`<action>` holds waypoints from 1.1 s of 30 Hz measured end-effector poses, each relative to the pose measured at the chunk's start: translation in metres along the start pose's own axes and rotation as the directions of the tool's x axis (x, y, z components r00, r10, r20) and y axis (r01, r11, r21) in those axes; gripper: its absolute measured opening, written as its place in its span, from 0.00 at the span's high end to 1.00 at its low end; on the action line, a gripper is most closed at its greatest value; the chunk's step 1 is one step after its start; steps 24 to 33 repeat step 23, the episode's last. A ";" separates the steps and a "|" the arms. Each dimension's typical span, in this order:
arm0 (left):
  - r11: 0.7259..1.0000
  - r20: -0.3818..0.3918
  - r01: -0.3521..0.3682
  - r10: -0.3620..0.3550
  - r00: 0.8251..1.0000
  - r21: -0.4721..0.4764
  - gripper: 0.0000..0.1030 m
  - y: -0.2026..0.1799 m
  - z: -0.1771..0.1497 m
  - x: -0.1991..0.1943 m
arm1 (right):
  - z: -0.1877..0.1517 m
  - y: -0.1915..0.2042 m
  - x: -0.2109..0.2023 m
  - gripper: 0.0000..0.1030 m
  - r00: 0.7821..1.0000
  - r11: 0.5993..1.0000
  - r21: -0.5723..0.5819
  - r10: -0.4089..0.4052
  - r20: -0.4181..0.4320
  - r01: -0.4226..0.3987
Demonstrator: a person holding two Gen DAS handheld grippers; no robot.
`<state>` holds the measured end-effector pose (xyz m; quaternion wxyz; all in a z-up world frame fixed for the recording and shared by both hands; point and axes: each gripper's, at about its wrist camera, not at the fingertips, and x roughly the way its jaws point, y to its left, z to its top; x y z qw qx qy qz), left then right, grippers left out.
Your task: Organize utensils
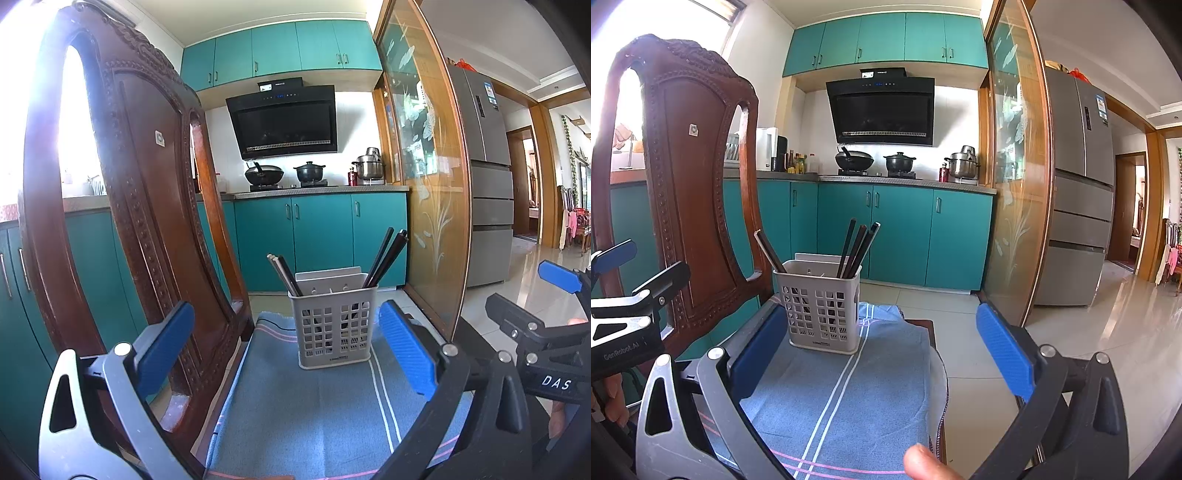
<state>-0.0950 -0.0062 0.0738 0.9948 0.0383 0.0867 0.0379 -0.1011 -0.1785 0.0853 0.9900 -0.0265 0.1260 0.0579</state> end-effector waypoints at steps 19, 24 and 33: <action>1.000 -0.057 0.013 -0.013 0.998 -0.009 0.03 -0.003 -0.010 0.009 | -0.008 -0.001 0.007 0.03 1.000 1.000 -0.004 -0.007 -0.019 0.007; 0.998 -0.243 0.043 -0.052 0.969 -0.042 0.03 -0.003 -0.024 0.046 | -0.022 -0.004 0.036 0.03 0.988 0.999 -0.010 -0.050 -0.146 0.049; 0.998 -0.243 0.043 -0.052 0.969 -0.042 0.03 -0.003 -0.024 0.046 | -0.022 -0.004 0.036 0.03 0.988 0.999 -0.010 -0.050 -0.146 0.049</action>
